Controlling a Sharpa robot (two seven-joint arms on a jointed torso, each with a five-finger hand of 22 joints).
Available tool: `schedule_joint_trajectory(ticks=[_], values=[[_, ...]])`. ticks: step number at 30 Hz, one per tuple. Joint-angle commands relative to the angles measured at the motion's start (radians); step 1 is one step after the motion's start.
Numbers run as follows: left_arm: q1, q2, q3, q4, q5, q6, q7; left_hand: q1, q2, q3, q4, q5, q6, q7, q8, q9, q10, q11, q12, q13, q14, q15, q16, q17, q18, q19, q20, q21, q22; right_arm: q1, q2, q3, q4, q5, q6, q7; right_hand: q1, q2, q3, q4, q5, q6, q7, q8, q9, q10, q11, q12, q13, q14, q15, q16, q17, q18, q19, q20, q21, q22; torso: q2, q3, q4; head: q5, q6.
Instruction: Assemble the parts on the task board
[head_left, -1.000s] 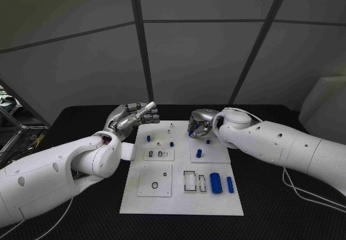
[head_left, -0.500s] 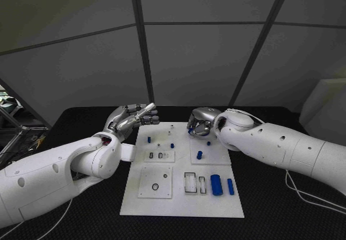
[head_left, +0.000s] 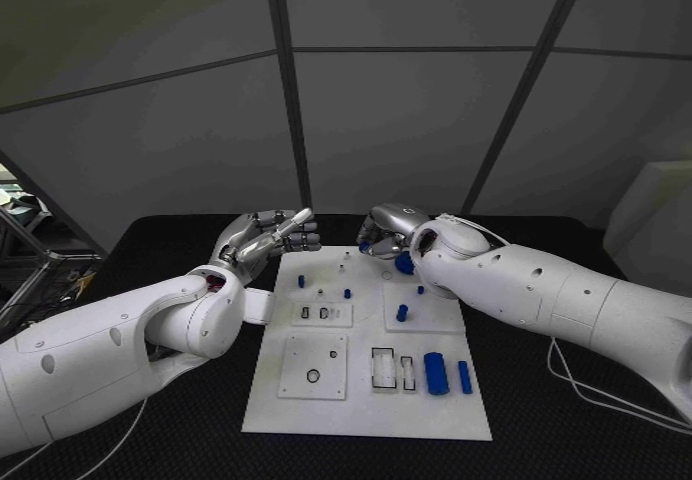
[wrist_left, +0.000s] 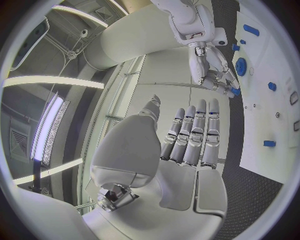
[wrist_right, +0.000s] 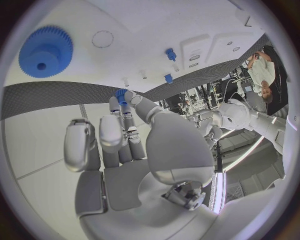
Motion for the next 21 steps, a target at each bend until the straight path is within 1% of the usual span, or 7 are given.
schedule_joint_trajectory(ticks=[1,3,7,8,10,17,21], values=[[0.002,0.003,0.001,-0.002,-0.005,0.012,0.005,-0.001,0.007,0.002,-0.007,0.004,0.004,0.021,-0.005,-0.001,0.004,0.003,-0.005,-0.002,0.000,0.005,-0.004,0.001,-0.005,0.007,0.000,0.004,0.001,0.003,0.021,0.001,-0.025,0.016,-0.043,0.035,0.002,-0.003,0.006,-0.002,-0.002,0.005,0.001,0.000,0.000,0.001,0.000,0.004,0.000,0.012,-0.005,0.005,0.001,-0.017,0.007,-0.002,0.006,0.001,0.001,0.0003,-0.0005,0.001,-0.002],[0.003,0.004,0.001,-0.004,-0.005,0.012,0.005,-0.001,0.007,0.002,-0.007,0.004,0.004,0.021,-0.005,-0.001,0.004,0.003,-0.005,-0.002,0.000,0.005,-0.004,0.001,-0.005,0.007,0.000,0.004,0.001,0.003,0.039,0.001,-0.045,0.019,-0.040,0.041,0.000,-0.004,0.007,-0.001,-0.001,0.004,0.001,-0.001,-0.001,0.000,0.001,0.004,-0.001,0.012,-0.005,0.006,0.003,-0.017,0.007,-0.002,0.006,0.002,0.001,0.0001,0.0005,0.002,-0.003],[0.006,0.002,0.002,-0.002,-0.005,0.011,0.005,-0.001,0.007,0.002,-0.008,0.003,0.004,0.021,-0.006,-0.001,0.004,0.003,-0.006,-0.002,0.000,0.005,-0.004,0.001,-0.005,0.007,0.000,0.004,0.001,0.004,0.061,0.001,-0.067,0.021,-0.028,0.047,-0.003,-0.006,0.009,0.000,-0.002,0.004,0.002,-0.002,-0.001,-0.002,0.001,0.004,-0.001,0.012,-0.005,0.007,0.002,-0.017,0.006,-0.001,0.006,0.001,0.003,-0.0004,-0.0005,0.006,-0.002],[0.007,0.002,0.002,-0.001,-0.005,0.010,0.005,-0.001,0.007,0.002,-0.008,0.003,0.004,0.021,-0.006,-0.001,0.004,0.003,-0.006,-0.002,0.000,0.005,-0.004,0.001,-0.005,0.007,0.000,0.004,0.001,0.004,0.067,0.001,-0.073,0.021,-0.025,0.048,-0.004,-0.007,0.009,0.001,-0.002,0.003,0.002,-0.002,-0.001,-0.003,0.001,0.004,-0.001,0.011,-0.005,0.007,0.001,-0.017,0.006,-0.001,0.006,0.000,0.003,0.0001,-0.0018,0.009,-0.003],[0.008,0.001,0.002,0.001,-0.005,0.010,0.005,-0.001,0.007,0.002,-0.008,0.003,0.004,0.021,-0.006,-0.001,0.004,0.003,-0.006,-0.002,0.000,0.005,-0.004,0.001,-0.005,0.007,0.000,0.004,0.001,0.004,0.075,0.001,-0.081,0.022,-0.020,0.049,-0.006,-0.008,0.010,0.001,-0.003,0.002,0.002,-0.003,-0.001,-0.004,0.002,0.004,-0.002,0.011,-0.004,0.007,0.001,-0.017,0.006,-0.001,0.006,0.000,0.005,-0.0003,-0.0011,0.011,-0.003],[0.014,-0.002,0.005,0.007,-0.005,0.008,0.005,-0.001,0.007,0.002,-0.008,0.003,0.004,0.021,-0.006,-0.001,0.004,0.003,-0.006,-0.002,0.000,0.005,-0.004,0.001,-0.005,0.007,0.000,0.004,0.001,0.004,0.104,0.001,-0.118,0.022,0.006,0.048,-0.009,-0.010,0.013,0.003,-0.005,0.000,0.003,-0.004,-0.002,-0.008,0.003,0.003,-0.002,0.011,-0.004,0.008,0.002,-0.017,0.004,-0.001,0.006,-0.001,0.010,-0.0024,0.0012,0.007,-0.003],[0.016,-0.003,0.006,0.010,-0.005,0.007,0.006,-0.001,0.007,0.002,-0.008,0.003,0.004,0.021,-0.006,-0.001,0.004,0.003,-0.006,-0.002,0.000,0.005,-0.004,0.001,-0.005,0.007,0.000,0.004,0.001,0.004,0.117,0.000,-0.139,0.018,0.023,0.044,-0.011,-0.010,0.014,0.004,-0.006,-0.001,0.003,-0.004,-0.002,-0.010,0.003,0.003,-0.003,0.010,-0.003,0.009,0.001,-0.016,0.004,0.000,0.006,-0.002,0.011,-0.0027,0.0020,0.006,-0.005]])
